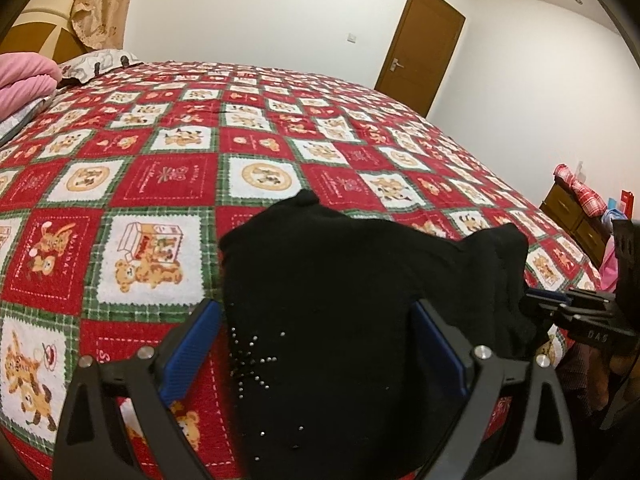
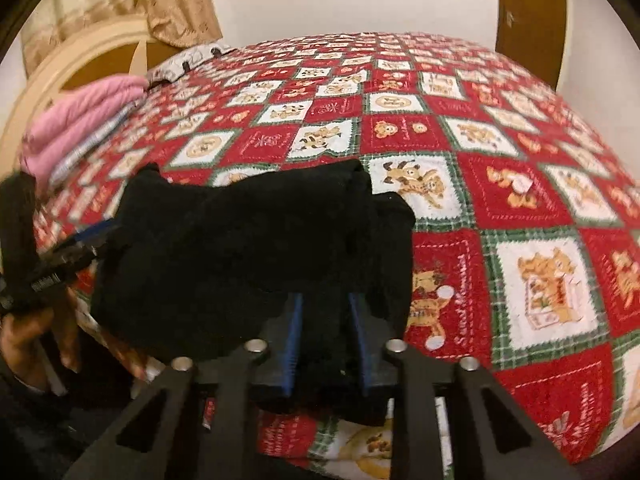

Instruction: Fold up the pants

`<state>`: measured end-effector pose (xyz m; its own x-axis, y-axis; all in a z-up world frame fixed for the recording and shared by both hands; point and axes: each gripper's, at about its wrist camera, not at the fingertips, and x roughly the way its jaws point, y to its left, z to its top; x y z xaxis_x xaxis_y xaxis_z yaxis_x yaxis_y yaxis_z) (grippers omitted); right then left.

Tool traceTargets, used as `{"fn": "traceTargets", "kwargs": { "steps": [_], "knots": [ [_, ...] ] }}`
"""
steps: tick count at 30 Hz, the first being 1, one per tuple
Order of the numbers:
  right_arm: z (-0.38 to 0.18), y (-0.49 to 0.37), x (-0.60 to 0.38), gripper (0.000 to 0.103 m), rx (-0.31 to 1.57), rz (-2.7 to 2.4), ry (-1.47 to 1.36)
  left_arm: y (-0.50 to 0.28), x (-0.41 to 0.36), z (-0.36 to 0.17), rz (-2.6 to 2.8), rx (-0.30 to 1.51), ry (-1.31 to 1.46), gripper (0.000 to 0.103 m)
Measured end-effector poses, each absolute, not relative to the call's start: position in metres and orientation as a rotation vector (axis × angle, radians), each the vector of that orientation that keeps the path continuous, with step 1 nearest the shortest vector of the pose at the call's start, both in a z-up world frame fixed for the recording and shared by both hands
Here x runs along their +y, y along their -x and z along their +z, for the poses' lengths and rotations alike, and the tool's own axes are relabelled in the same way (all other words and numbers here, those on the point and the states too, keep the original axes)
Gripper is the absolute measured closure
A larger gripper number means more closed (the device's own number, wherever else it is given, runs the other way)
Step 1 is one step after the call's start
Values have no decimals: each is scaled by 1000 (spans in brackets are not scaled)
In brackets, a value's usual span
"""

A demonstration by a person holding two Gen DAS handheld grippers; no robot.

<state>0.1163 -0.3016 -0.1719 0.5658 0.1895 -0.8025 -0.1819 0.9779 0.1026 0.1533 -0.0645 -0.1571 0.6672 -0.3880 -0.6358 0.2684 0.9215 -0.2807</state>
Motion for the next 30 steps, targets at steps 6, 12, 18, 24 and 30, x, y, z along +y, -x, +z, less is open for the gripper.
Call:
{"fn": "traceTargets", "kwargs": {
  "steps": [6,12,18,24,30],
  "knots": [
    [-156,-105,-305,96,910,206,42,-154,-62,-157,-369,748,173,5],
    [-167,-109,-324,97,958,140,18,-155,-59,-160,-359,752,176,5],
    [-166,-111,-325,86,983,154,24,-157,-56,-163,-338,752,169,5],
    [-129,-109,-324,57,843,116,-33,-165,-50,-142,-322,687,166,5],
    [-149,-147,-295,57,863,356,-192,-181,-70,-145,-312,700,58,4]
  ]
}}
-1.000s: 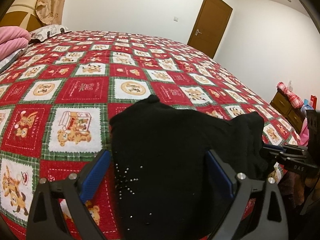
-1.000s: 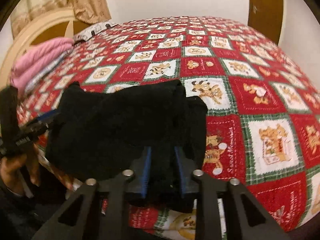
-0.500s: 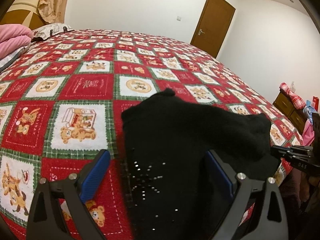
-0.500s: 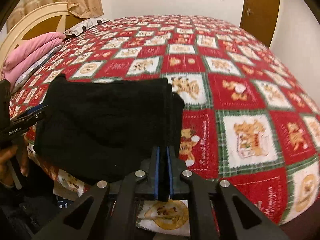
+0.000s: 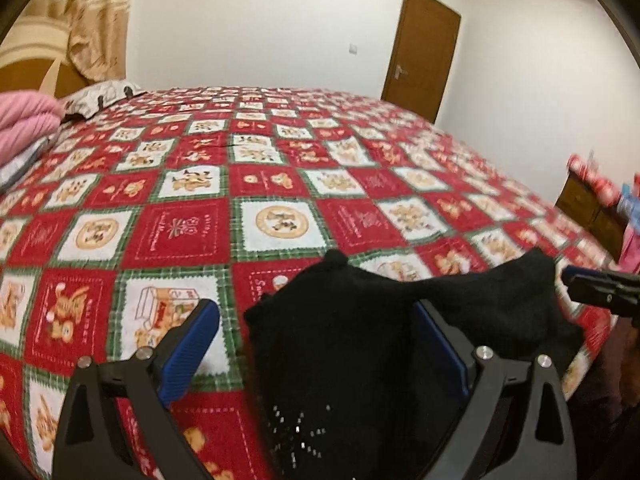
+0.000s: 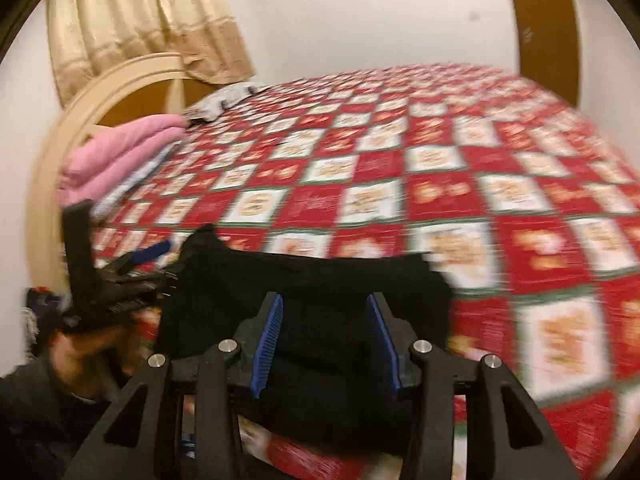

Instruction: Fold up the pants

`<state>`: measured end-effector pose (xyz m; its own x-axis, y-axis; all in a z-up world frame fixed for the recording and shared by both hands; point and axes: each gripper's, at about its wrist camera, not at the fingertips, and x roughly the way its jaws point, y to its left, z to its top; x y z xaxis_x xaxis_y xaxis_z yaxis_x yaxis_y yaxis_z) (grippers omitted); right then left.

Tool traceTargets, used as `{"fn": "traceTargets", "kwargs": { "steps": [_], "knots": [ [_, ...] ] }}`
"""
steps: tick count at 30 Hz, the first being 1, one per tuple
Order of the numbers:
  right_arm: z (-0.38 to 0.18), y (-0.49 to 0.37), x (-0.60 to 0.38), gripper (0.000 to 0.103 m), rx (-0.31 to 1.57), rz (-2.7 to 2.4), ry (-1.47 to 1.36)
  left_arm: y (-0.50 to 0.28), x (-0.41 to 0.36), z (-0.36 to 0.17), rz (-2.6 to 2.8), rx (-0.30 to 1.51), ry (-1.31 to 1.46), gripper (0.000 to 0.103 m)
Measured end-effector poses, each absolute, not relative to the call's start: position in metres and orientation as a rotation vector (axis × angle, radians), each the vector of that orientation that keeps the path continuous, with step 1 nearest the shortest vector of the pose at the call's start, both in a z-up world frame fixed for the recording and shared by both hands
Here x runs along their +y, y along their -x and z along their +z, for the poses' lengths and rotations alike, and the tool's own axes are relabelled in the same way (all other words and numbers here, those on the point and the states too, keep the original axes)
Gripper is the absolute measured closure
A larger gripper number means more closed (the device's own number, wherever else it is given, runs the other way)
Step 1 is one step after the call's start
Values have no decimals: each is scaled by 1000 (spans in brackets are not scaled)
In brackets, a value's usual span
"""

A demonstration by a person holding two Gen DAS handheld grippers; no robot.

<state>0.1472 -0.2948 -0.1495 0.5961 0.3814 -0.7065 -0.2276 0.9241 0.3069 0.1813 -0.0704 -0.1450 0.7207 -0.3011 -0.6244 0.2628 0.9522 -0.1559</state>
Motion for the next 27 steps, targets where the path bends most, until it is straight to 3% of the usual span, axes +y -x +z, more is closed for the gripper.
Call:
{"fn": "traceTargets", "kwargs": {
  "steps": [7,21,27],
  "knots": [
    [-178,-173,-334,59,903,291,-375,-202,-63,-168,-284,805,93,0],
    [-142,-112,-318,57,778,213,-166,-168,-61,-151,-300,772,90,0],
    [-165,-102,-302,57,849,225,-92,-153,-67,-148,-341,768,77,0]
  ]
}}
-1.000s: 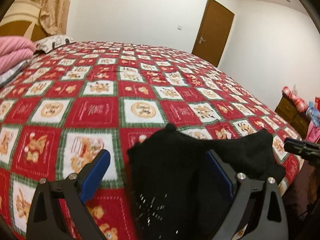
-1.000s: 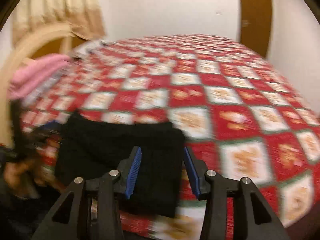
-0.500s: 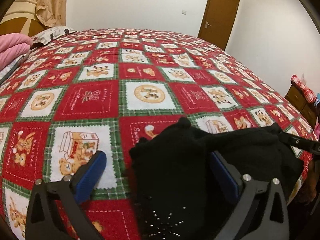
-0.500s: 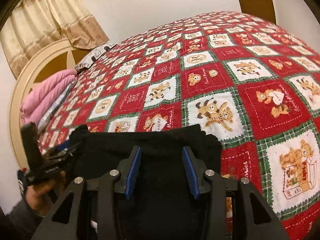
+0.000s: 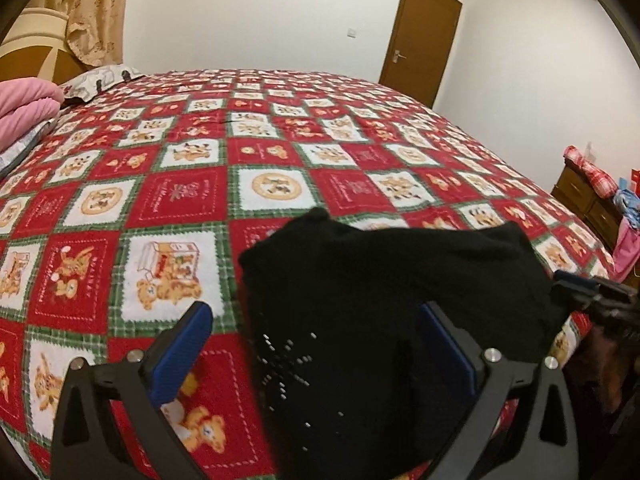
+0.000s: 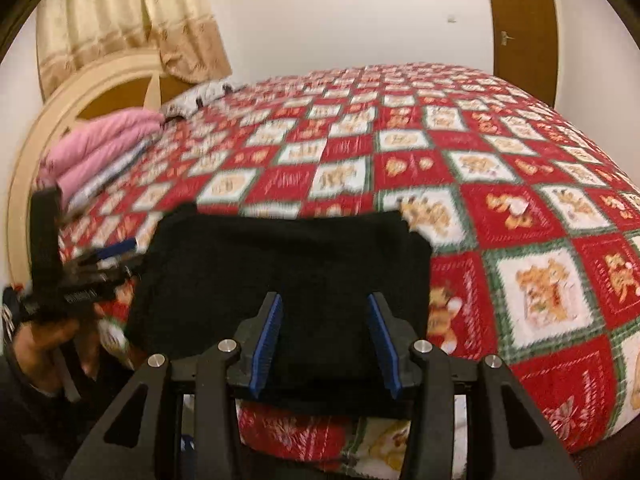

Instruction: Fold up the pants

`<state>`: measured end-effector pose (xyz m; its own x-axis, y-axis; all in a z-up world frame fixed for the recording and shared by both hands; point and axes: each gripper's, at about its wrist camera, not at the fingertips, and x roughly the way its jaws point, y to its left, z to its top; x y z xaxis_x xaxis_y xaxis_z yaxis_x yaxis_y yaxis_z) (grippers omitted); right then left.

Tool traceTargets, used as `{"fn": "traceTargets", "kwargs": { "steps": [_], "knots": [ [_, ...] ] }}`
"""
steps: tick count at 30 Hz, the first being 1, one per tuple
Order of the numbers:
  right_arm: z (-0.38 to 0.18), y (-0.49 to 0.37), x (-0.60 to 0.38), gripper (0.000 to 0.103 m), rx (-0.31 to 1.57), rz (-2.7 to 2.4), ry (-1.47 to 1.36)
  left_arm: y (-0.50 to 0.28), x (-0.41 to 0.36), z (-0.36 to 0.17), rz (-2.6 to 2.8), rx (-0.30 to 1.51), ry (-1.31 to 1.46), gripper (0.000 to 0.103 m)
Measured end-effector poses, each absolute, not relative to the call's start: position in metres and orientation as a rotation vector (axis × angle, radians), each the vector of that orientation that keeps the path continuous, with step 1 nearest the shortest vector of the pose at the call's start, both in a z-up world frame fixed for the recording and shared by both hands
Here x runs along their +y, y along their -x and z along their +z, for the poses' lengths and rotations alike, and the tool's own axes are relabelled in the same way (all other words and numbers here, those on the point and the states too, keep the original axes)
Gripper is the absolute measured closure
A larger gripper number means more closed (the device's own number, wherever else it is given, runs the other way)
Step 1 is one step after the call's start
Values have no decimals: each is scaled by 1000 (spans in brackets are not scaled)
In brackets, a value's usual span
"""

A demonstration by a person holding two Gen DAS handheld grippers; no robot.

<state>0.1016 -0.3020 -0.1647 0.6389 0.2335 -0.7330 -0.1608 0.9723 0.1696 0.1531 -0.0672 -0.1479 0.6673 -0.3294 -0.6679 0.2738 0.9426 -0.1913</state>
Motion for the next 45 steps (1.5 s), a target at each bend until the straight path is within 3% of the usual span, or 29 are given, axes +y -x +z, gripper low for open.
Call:
{"fn": "traceTargets", "kwargs": {
  "steps": [9,18,22,39,43,45],
  "knots": [
    [-186,-106,-306,57,893,219,-72,-157,-70,-169,-338,827,66,0],
    [-168,-100,-316,56,844,214,-118,-155,-67,-173,-347,828,75,0],
    [-161,-98,-336,31,813,165,-192,-149,-58,-173,-372,807,102,0],
    [-198,-121,-351,31,874,190,-349,-152,-65,-180,-370,775,68,0],
    [-198,-121,-348,48,889,220,-365,-153,-67,-180,-360,779,61,0],
    [-197,-119,-342,49,887,229,-339,-153,-66,-179,-364,792,64,0]
  ]
}}
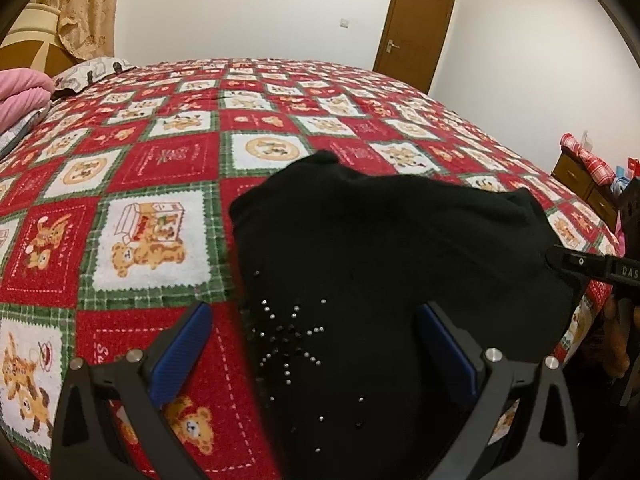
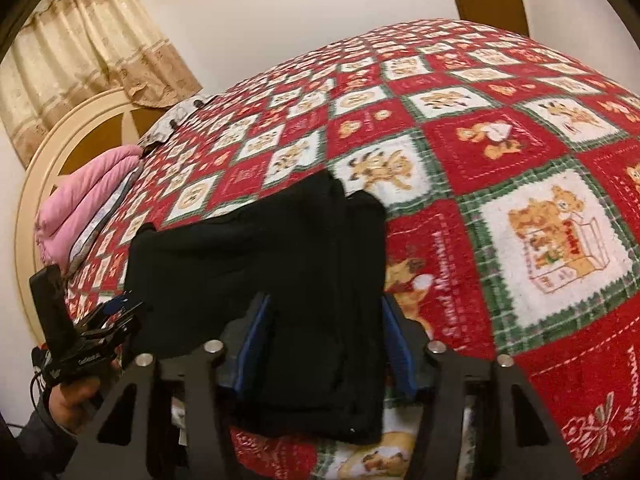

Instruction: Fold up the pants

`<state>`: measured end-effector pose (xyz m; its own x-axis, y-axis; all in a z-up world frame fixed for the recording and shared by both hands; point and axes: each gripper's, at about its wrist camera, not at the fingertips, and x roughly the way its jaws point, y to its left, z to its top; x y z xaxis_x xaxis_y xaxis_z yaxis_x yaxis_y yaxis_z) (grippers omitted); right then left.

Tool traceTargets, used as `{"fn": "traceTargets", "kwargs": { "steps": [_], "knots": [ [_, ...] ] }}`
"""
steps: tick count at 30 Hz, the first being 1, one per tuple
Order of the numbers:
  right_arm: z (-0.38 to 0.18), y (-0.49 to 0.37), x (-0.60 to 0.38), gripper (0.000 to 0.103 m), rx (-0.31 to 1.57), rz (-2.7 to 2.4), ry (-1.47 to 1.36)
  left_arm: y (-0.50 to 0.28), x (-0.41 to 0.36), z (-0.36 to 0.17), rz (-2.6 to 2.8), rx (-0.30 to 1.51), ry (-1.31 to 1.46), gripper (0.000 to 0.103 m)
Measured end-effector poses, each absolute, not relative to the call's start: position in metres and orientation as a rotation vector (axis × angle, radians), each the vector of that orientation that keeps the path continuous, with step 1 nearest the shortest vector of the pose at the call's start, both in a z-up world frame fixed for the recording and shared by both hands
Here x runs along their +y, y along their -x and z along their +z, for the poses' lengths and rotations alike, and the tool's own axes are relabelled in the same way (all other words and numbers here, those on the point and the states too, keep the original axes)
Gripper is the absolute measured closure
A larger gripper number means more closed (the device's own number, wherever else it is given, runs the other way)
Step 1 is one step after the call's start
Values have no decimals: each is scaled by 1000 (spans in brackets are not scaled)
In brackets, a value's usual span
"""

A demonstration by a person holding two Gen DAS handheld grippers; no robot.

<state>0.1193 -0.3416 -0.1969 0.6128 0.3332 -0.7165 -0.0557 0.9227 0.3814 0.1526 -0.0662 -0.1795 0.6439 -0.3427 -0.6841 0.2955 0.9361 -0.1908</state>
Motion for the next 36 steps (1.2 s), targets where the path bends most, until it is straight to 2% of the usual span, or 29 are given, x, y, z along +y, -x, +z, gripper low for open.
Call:
{"fn": "traceTargets", "kwargs": {
  "steps": [3,6,8,10,12,14,15,17,21,26,36],
  "knots": [
    [-201,-121,-342,50,891,226,-344,-153,-67,-179,-371,794,62,0],
    [-203,-121,-350,60,886,238,-392,-151,-66,-179,-377,784,67,0],
    [-204,-121,-354,63,882,252,-427,-149,-65,-178,-387,782,78,5],
    [-206,-122,-356,65,885,259,-453,-148,-65,-176,-422,779,100,15],
    [-207,-123,-355,69,885,266,-464,-147,-66,-176,-472,777,123,30],
    [-201,-120,-350,75,872,268,-436,-146,-67,-175,-488,768,117,51],
    [-198,-118,-348,75,864,268,-420,-145,-66,-174,-498,766,121,68],
    [-187,-113,-339,77,837,267,-371,-145,-61,-170,-508,765,142,85],
    [-164,-107,-326,77,787,287,-317,-145,-51,-163,-514,759,172,90],
    [-139,-123,-305,78,773,345,-271,-142,-33,-148,-496,716,186,91],
    [-123,-239,-213,78,805,526,-237,-169,54,-117,-323,631,202,91]
  ]
}}
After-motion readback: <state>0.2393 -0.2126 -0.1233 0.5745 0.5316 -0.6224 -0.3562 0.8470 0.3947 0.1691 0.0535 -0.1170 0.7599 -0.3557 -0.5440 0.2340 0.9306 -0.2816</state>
